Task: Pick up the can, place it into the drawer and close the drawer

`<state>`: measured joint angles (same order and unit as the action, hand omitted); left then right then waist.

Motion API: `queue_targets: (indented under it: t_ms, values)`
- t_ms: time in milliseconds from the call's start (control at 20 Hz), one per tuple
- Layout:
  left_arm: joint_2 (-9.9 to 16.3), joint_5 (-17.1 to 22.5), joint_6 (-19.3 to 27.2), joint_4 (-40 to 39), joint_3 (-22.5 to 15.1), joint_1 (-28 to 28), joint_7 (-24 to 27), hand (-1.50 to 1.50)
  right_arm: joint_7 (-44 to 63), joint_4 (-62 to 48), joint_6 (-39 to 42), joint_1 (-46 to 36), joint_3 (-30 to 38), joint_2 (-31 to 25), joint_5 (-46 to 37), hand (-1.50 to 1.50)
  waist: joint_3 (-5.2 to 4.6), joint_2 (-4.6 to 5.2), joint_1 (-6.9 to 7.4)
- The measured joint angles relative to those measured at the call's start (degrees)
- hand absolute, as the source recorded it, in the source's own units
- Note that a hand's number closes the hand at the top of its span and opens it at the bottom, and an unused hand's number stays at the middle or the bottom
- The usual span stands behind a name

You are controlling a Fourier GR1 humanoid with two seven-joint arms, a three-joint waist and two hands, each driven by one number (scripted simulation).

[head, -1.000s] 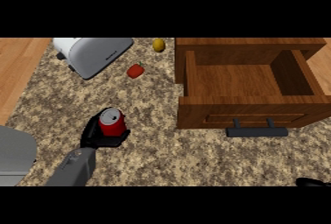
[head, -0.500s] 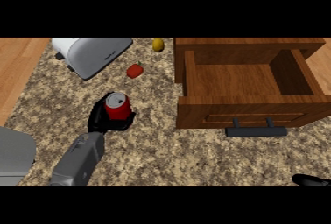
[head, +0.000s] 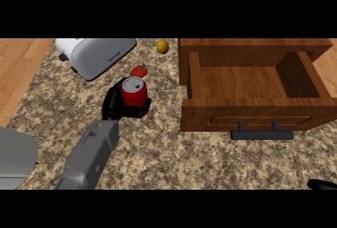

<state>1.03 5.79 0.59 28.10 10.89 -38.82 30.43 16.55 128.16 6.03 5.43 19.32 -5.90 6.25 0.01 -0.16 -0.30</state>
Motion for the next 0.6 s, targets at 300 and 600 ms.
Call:
queue_targets:
  t_ms: [300,600]
  values:
    - [-0.74,0.85,3.16,11.98,-4.91,-2.57,-11.18,1.5,0.05,0.15,-0.27,-0.03,0.61,-0.12,-0.34,-1.5,0.03,-0.18,0.45]
    - [-0.95,3.62,8.36,21.48,-9.93,-8.11,-23.64,1.5,0.15,-0.11,-0.43,-0.65,0.23,0.02,-0.69,-1.5,0.02,-0.12,0.22]
